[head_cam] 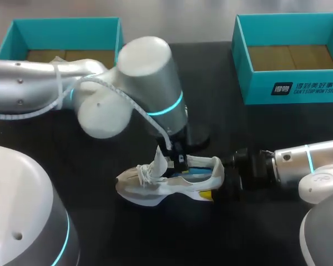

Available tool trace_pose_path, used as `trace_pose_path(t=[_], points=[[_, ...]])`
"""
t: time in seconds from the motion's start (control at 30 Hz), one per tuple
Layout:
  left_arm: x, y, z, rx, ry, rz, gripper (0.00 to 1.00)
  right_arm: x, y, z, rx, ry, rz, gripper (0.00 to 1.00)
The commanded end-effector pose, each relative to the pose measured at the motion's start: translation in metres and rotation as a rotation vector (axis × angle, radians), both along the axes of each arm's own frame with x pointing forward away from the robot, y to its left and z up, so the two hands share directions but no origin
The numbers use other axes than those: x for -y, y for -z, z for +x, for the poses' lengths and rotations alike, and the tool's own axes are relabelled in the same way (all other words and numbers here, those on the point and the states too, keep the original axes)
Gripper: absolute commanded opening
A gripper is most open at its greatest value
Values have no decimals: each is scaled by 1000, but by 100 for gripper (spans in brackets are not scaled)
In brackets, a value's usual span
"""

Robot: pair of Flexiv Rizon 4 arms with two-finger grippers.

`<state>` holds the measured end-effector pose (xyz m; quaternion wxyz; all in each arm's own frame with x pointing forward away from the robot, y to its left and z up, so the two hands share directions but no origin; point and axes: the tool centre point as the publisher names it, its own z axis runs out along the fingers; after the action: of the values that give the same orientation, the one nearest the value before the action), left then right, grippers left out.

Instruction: Take the shoe out of the shoebox, open the shoe tongue, remove and reinsert the insole, then place the shoe into the shoebox

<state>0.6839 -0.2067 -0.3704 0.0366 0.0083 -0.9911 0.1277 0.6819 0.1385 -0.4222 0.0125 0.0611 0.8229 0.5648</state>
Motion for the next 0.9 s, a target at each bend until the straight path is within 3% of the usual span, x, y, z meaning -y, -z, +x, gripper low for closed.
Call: trace_pose_path(t=[0.03, 0.43, 0.9], points=[[-11, -8, -2, -39, 21, -99, 0, -2, 0, -2, -2, 0, -6, 0], [-23, -20, -11, -80, 9, -208, 0, -2, 0, -2, -2, 0, -6, 0], [-24, -33, -11, -27, -60, -336, 0, -2, 0, -2, -2, 0, -6, 0]])
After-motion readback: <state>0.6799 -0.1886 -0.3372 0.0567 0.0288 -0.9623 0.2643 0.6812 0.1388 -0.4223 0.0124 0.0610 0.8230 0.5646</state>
